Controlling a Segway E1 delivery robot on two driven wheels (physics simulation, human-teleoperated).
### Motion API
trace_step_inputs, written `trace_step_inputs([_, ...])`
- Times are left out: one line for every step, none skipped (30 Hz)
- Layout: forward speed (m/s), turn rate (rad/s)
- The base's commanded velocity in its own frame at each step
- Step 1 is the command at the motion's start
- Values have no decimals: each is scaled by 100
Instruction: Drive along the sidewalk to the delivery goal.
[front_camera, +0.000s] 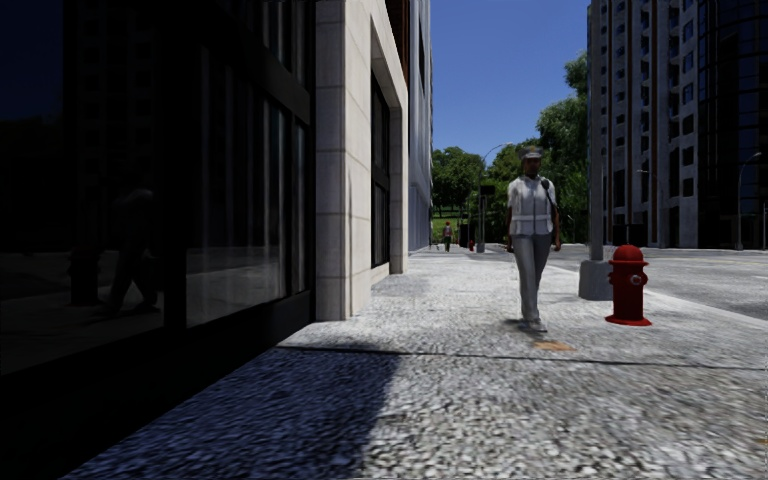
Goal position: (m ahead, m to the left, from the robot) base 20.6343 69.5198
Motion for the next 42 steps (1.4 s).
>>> trace_step_inputs([200, 0])
trace_step_inputs([200, 0])
trace_step_inputs([200, 0])
trace_step_inputs([200, 0])
trace_step_inputs([200, -12])
trace_step_inputs([200, -19])
trace_step_inputs([200, -28])
trace_step_inputs([200, -35])
trace_step_inputs([200, -37])
trace_step_inputs([200, -38])
trace_step_inputs([200, -38])
trace_step_inputs([200, -38])
trace_step_inputs([200, -38])
trace_step_inputs([200, -38])
trace_step_inputs([200, -38])
trace_step_inputs([200, -38])
trace_step_inputs([200, -38])
trace_step_inputs([200, -38])
trace_step_inputs([200, -38])
trace_step_inputs([200, -33])
trace_step_inputs([200, -13])
trace_step_inputs([200, 0])
trace_step_inputs([200, 0])
trace_step_inputs([200, 0])
trace_step_inputs([200, 0])
trace_step_inputs([200, 0])
trace_step_inputs([200, 0])
trace_step_inputs([200, 0])
trace_step_inputs([200, 0])
trace_step_inputs([200, -7])
trace_step_inputs([200, -13])
trace_step_inputs([200, -14])
trace_step_inputs([200, -18])
trace_step_inputs([200, -22])
trace_step_inputs([200, -24])
trace_step_inputs([200, -25])
trace_step_inputs([200, -25])
trace_step_inputs([200, -25])
trace_step_inputs([200, -25])
trace_step_inputs([200, -25])
trace_step_inputs([200, -25])
trace_step_inputs([200, -25])
